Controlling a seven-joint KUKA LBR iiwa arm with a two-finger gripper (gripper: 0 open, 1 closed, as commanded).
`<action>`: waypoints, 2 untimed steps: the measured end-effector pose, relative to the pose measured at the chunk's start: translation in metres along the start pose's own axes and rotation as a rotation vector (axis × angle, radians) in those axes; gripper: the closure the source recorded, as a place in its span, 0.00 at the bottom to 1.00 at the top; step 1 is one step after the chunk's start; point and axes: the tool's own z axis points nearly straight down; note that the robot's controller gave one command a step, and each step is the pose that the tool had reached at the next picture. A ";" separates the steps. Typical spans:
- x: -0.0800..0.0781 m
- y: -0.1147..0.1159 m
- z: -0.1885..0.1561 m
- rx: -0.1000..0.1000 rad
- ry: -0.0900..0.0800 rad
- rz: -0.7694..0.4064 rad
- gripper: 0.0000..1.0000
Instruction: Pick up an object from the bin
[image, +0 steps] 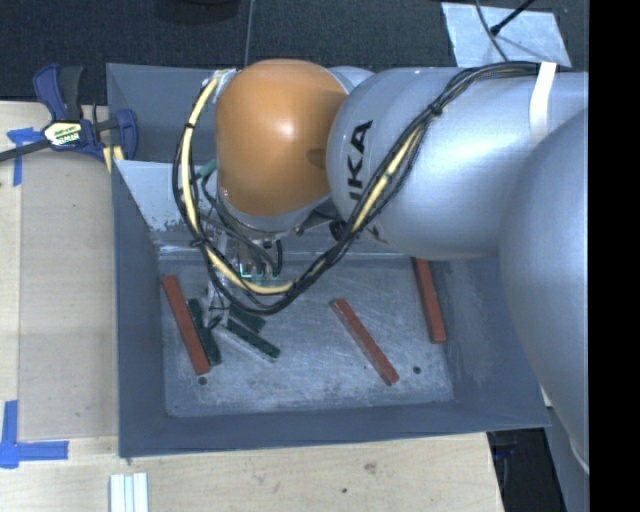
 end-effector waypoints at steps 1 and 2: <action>-0.006 -0.022 0.040 0.001 -0.004 -0.054 0.00; -0.002 -0.047 0.137 0.000 -0.005 -0.505 0.00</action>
Offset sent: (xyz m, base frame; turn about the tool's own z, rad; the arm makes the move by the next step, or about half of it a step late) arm 0.0057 -0.0199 -0.0380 -0.0546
